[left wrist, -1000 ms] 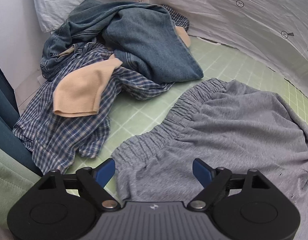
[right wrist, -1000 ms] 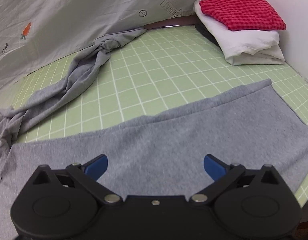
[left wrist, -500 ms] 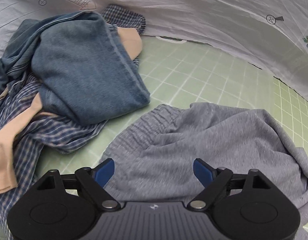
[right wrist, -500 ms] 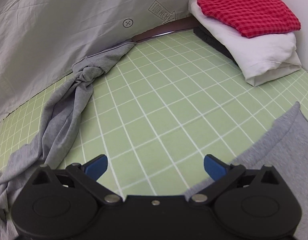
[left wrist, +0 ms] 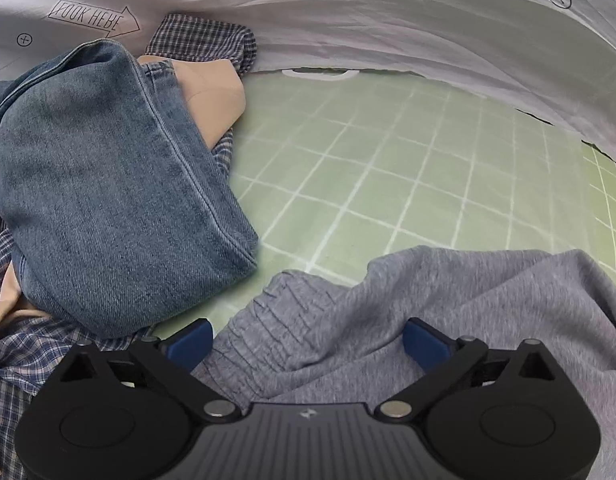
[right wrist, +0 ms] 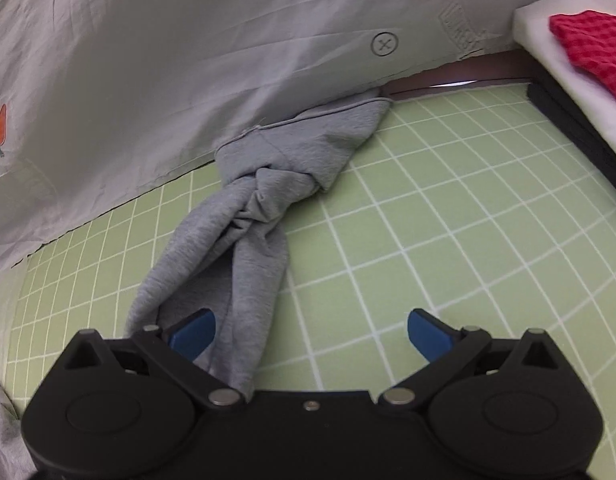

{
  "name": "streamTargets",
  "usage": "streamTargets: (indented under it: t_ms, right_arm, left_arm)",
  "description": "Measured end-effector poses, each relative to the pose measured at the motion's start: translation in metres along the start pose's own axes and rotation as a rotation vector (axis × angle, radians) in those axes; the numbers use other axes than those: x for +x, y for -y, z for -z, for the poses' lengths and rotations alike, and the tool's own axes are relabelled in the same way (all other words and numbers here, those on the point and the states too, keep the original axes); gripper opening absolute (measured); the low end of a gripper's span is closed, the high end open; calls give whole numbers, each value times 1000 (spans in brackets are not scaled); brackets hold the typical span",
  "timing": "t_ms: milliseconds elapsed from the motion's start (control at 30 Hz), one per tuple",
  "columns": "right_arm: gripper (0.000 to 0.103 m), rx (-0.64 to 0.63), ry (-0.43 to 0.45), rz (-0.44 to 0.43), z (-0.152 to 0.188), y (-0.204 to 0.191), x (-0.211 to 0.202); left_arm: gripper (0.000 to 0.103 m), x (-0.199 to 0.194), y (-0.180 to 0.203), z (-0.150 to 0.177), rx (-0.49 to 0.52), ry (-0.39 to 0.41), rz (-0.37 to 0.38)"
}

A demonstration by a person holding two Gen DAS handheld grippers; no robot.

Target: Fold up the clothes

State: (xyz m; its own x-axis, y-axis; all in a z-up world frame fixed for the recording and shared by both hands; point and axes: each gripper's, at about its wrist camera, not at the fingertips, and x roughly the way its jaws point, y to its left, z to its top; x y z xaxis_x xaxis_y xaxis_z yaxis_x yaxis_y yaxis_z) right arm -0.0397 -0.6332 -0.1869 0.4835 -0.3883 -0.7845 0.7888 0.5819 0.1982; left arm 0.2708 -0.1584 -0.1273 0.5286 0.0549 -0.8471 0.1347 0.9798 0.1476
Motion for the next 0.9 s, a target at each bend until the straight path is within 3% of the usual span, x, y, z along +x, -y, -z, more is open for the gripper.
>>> streamTargets:
  t_ms: [200,267,333,367,433,467,500,533,667,833,900]
  right_arm:
    - [102,-80,-24,57,-2,-23,12]
    - [93,-107,-32,78,-3,-31,16]
    - [74,-129,-23,88,-1,-33,15]
    - [70,-141,-16,81,-1,-33,13]
    - [40,-171,-16,40,1,-34,9]
    - [32,-187,-18,17,2,-35,6]
    - [12,-203,-19,-5,3,-35,4]
    - [3,-219,-21,-28,4,-35,2]
    - [3,-259,27,19,13,-30,-19]
    - [3,-47,101,165,34,20,-75]
    - [3,6,70,220,52,39,-89]
  left_arm:
    - [103,5,-10,-3,-39,21,-24]
    - [103,7,-12,-5,-41,25,-14]
    - [103,8,-14,-6,-44,26,-4]
    - [103,9,-15,-7,-48,24,-1]
    - [103,9,-16,-7,-59,23,2]
    - [103,10,-16,-6,-63,26,2]
    - [103,10,-16,-6,-68,29,1]
    - [103,10,-16,-6,-73,31,1]
    - [103,10,-17,-4,-79,37,7]
    - [103,9,-18,-1,-87,51,14]
    - [103,9,-18,-1,-93,55,12]
